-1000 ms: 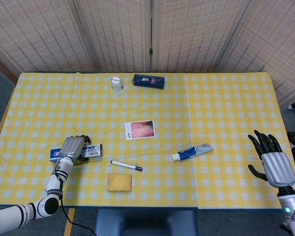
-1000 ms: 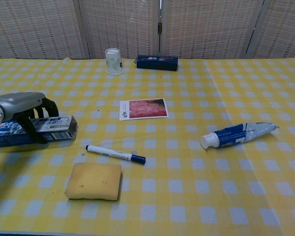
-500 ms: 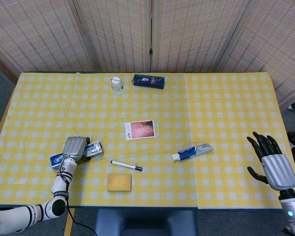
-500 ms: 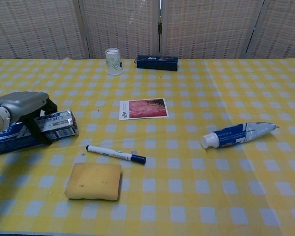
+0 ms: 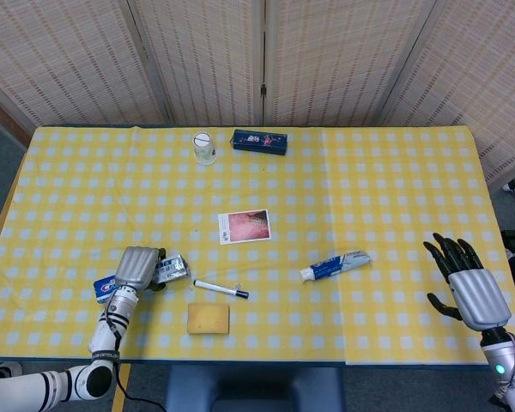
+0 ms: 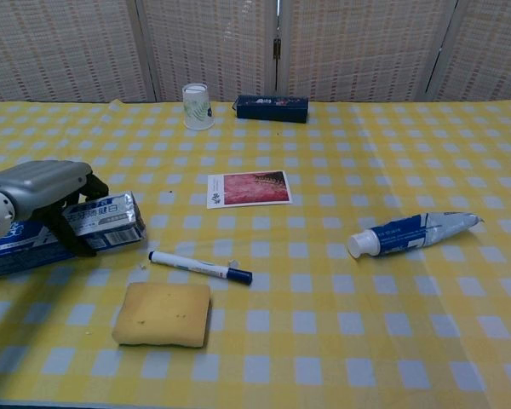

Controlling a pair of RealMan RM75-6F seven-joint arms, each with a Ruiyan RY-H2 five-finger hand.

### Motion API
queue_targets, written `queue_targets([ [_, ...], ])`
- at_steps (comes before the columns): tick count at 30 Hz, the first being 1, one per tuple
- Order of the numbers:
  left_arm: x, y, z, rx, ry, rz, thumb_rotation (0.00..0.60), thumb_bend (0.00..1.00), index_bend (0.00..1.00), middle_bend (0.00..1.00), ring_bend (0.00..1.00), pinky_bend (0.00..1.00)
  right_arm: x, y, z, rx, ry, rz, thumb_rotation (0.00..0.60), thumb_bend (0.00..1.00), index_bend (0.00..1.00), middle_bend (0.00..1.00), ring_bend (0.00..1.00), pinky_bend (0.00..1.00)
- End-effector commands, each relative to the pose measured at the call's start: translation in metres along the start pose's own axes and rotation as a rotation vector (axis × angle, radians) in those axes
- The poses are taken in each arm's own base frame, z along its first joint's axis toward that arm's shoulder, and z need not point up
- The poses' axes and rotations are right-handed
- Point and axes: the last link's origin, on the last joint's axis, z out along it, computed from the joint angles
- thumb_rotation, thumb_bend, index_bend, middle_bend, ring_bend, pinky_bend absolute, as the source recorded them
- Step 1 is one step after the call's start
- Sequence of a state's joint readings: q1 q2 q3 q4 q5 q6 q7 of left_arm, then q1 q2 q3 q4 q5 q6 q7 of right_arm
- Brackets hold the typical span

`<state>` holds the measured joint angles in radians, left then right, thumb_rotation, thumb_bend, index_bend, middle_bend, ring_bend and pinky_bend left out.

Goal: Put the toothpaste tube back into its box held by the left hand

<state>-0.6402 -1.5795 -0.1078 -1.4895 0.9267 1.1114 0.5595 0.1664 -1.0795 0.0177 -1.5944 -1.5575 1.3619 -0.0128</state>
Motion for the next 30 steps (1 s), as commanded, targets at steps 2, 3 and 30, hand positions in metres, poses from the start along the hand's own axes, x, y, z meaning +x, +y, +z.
queue_targets([
  [2,0.001,-0.004,-0.008,-0.007,0.010,-0.016,0.600,0.16,0.61,0.64,0.61,0.66,-0.001,-0.003,-0.002,0.006,0.002,-0.001,0.600,0.32,0.00,0.00,0.00,0.00],
  [3,0.000,-0.006,-0.008,-0.004,0.010,-0.016,0.600,0.15,0.61,0.64,0.60,0.66,-0.001,-0.003,-0.002,0.007,0.001,-0.001,0.600,0.32,0.00,0.00,0.00,0.00],
  [30,-0.012,-0.011,-0.011,0.019,-0.032,-0.022,0.600,0.15,0.51,0.55,0.45,0.59,0.002,-0.004,-0.009,0.020,0.022,0.002,0.600,0.32,0.00,0.00,0.00,0.00],
])
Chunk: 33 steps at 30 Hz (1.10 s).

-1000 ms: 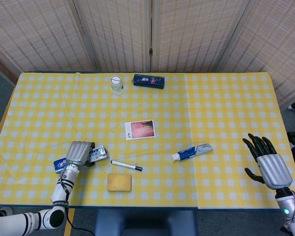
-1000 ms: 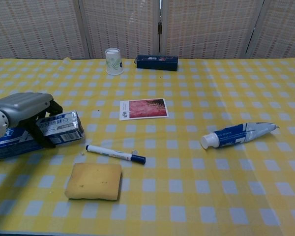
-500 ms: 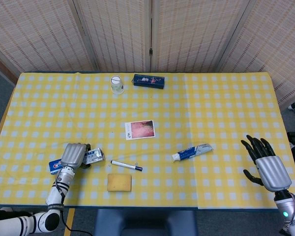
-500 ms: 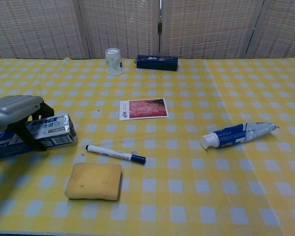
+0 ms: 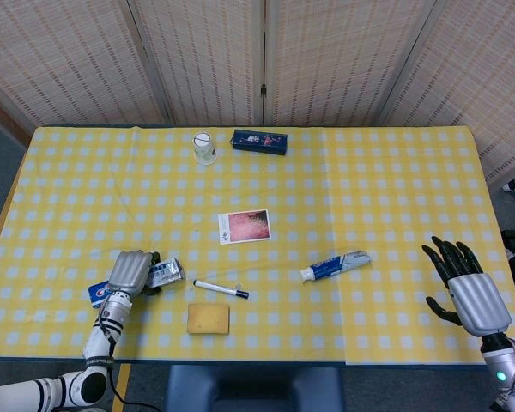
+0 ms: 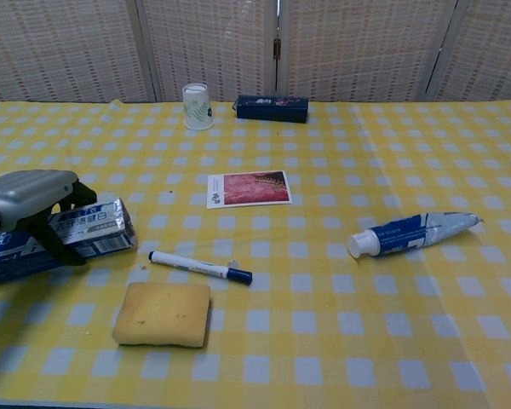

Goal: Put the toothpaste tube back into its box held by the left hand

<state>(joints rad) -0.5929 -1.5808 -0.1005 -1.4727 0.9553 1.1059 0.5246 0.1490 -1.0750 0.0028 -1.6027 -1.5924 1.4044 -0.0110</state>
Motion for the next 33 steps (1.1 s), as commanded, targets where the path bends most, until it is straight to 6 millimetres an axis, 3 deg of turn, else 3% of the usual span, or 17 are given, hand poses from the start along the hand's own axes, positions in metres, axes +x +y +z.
queue_targets([
  [1,-0.002,0.000,-0.002,-0.003,-0.025,0.001,0.600,0.15,0.50,0.53,0.44,0.57,0.000,0.000,-0.001,0.001,0.003,0.000,0.600,0.32,0.00,0.00,0.00,0.00],
  [3,-0.003,0.001,-0.002,-0.006,-0.042,0.005,0.600,0.15,0.49,0.51,0.41,0.51,0.001,0.000,-0.002,0.001,0.005,0.000,0.600,0.32,0.00,0.00,0.00,0.00],
  [6,-0.002,0.002,-0.002,-0.011,-0.040,0.001,0.600,0.15,0.48,0.50,0.41,0.50,0.001,0.000,-0.002,0.003,0.007,0.000,0.600,0.32,0.00,0.00,0.00,0.00],
  [13,0.000,0.004,-0.005,-0.014,-0.015,0.003,0.600,0.15,0.53,0.50,0.45,0.57,0.001,0.000,-0.002,0.002,0.005,-0.002,0.600,0.32,0.00,0.00,0.00,0.00],
  [17,0.000,0.005,-0.006,-0.017,-0.004,0.007,0.600,0.15,0.59,0.56,0.53,0.64,-0.001,0.000,-0.002,0.001,-0.001,-0.009,0.600,0.32,0.00,0.00,0.00,0.00],
  [20,0.000,0.006,-0.008,-0.022,0.000,0.006,0.600,0.16,0.59,0.57,0.54,0.65,-0.004,-0.001,0.001,0.004,-0.005,-0.017,0.600,0.32,0.00,0.00,0.00,0.00],
  [27,0.011,0.013,-0.022,-0.050,0.034,0.033,0.600,0.16,0.59,0.57,0.54,0.65,-0.019,-0.021,0.049,0.101,-0.110,-0.122,0.600,0.32,0.00,0.00,0.04,0.00],
  [33,0.021,0.020,-0.031,-0.061,0.063,0.044,0.600,0.16,0.58,0.57,0.53,0.65,-0.023,-0.062,0.092,0.229,-0.143,-0.168,0.600,0.32,0.01,0.01,0.10,0.00],
])
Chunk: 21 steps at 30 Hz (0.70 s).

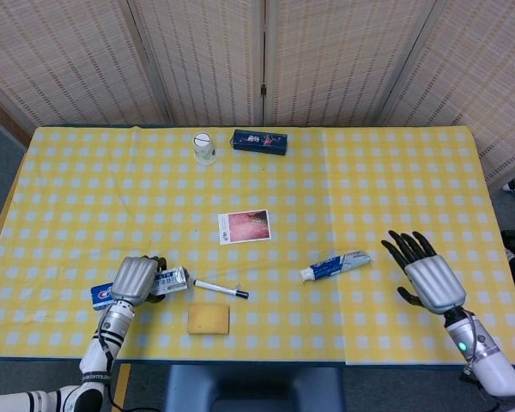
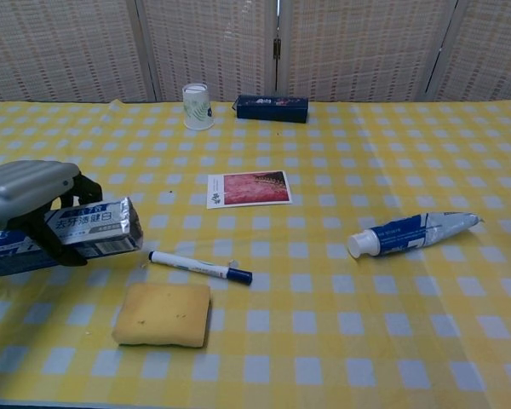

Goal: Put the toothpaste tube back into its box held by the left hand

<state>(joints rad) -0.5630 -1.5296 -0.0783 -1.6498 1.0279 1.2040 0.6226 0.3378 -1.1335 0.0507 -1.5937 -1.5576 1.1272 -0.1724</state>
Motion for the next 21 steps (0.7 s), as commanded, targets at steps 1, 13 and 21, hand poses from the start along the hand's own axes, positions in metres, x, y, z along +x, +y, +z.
queue_targets([
  [1,0.005,0.000,-0.003,0.001,0.011,0.010,0.600,0.16,0.58,0.57,0.53,0.64,0.003,-0.027,0.036,0.089,-0.012,-0.020,0.600,0.32,0.03,0.02,0.12,0.02],
  [13,0.015,-0.014,-0.009,0.035,0.040,-0.008,0.600,0.16,0.58,0.57,0.52,0.64,-0.014,-0.083,0.091,0.210,-0.060,-0.160,0.600,0.32,0.26,0.13,0.22,0.17],
  [21,0.026,-0.027,-0.025,0.045,0.085,-0.033,0.600,0.16,0.58,0.57,0.52,0.63,-0.024,-0.083,0.102,0.187,-0.126,-0.148,0.600,0.31,0.28,0.15,0.24,0.18],
])
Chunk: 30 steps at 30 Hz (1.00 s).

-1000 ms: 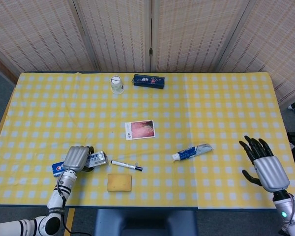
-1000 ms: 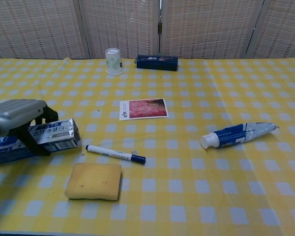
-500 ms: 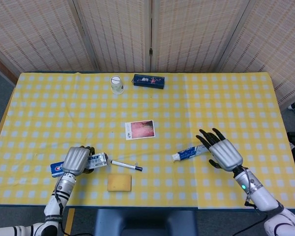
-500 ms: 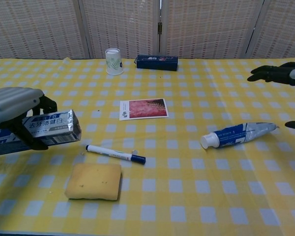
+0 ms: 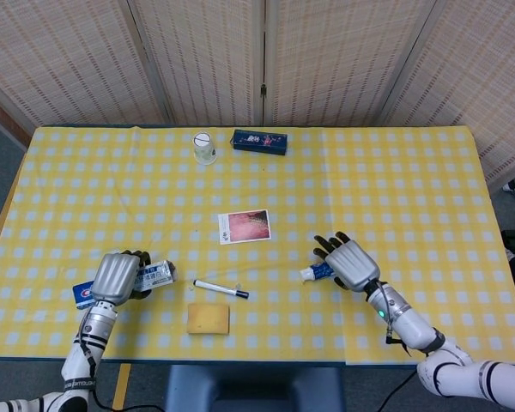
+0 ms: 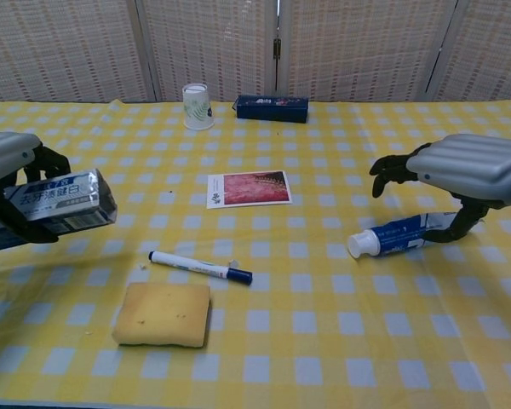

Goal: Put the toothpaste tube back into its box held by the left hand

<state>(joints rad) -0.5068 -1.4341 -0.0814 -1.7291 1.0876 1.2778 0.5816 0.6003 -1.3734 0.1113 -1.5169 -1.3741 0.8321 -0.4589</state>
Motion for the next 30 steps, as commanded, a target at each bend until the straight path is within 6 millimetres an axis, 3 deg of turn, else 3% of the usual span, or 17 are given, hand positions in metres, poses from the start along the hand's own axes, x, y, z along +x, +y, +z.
queue_targets([
  [1,0.004,-0.005,-0.008,-0.002,0.012,-0.010,0.600,0.16,0.58,0.57,0.52,0.63,-0.004,0.001,0.004,-0.006,-0.013,0.003,0.600,0.32,0.28,0.15,0.24,0.18],
  [17,0.018,-0.007,-0.021,-0.021,0.053,-0.002,0.600,0.16,0.58,0.57,0.52,0.63,-0.026,-0.022,0.039,0.044,-0.043,0.039,0.600,0.32,0.35,0.21,0.29,0.20],
  [21,0.019,-0.011,-0.022,-0.012,0.054,-0.005,0.600,0.16,0.58,0.57,0.52,0.63,-0.026,-0.024,0.042,0.039,-0.011,0.009,0.600,0.32,0.47,0.31,0.36,0.29],
  [26,0.019,-0.014,-0.023,-0.005,0.049,-0.012,0.600,0.16,0.58,0.57,0.52,0.63,-0.022,-0.023,0.042,0.023,0.061,0.002,0.600,0.32,0.63,0.45,0.50,0.49],
  [30,0.019,-0.016,-0.021,-0.001,0.047,-0.014,0.600,0.16,0.58,0.57,0.52,0.63,-0.021,-0.019,0.041,0.008,0.084,-0.020,0.600,0.32,0.71,0.51,0.56,0.56],
])
